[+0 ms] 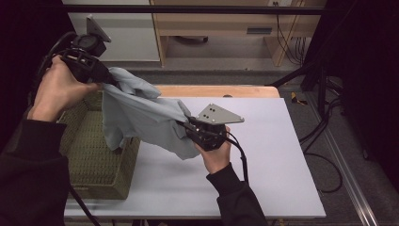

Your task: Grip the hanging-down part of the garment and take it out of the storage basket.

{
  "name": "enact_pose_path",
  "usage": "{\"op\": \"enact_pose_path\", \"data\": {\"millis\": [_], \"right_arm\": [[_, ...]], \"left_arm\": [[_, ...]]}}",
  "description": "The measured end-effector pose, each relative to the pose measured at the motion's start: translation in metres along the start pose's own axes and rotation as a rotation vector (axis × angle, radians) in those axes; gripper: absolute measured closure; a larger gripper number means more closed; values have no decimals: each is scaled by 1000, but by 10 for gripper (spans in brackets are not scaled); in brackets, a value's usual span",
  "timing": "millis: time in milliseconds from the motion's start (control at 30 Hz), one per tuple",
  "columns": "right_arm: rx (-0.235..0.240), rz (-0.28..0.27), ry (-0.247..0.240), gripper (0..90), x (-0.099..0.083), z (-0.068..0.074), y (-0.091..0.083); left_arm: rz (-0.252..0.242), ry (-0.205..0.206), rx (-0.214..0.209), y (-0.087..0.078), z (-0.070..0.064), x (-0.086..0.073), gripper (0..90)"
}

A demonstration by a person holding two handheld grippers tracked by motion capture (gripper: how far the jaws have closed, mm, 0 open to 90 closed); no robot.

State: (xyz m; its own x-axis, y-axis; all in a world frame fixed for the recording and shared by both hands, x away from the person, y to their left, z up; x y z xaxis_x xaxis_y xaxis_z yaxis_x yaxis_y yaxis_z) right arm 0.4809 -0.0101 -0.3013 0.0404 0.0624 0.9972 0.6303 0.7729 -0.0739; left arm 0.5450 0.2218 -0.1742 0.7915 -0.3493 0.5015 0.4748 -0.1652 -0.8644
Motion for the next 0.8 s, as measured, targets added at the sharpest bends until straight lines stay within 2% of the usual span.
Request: {"op": "enact_pose_path", "data": {"millis": [300, 367, 533, 633, 667, 700, 733, 800], "right_arm": [[25, 49, 45, 862, -24, -2, 6], [35, 69, 57, 826, -31, -2, 9], [61, 89, 71, 630, -44, -1, 14], [83, 72, 78, 435, -46, -1, 12], [83, 72, 78, 435, -46, -1, 12], [96, 64, 79, 378, -46, 0, 11], [96, 40, 68, 267, -45, 1, 8], [93, 24, 60, 192, -44, 2, 4]], "left_arm": [[5, 14, 8, 4, -6, 0, 814], [9, 17, 11, 5, -7, 0, 815], [5, 17, 10, 5, -7, -1, 815], [6, 16, 7, 4, -6, -1, 815], [6, 16, 7, 4, -6, -1, 815], [5, 16, 8, 4, -6, -1, 815], [5, 15, 9, 4, -6, -1, 815], [2, 14, 14, 5, -6, -1, 815]]}}
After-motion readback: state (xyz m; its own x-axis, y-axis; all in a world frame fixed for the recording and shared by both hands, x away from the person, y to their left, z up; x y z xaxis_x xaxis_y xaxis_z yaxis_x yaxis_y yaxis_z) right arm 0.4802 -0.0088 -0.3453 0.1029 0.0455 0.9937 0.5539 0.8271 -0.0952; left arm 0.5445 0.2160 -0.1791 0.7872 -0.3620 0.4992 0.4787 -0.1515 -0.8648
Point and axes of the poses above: each handheld gripper's, and its own axes: y roughly forward along the jaws, x roughly out of its top, z roughly to its left, the point moved 5 cm from there along y, roughly forward along the jaws, and after that the axes turned 5 degrees about -z, right-handed, at the moved point
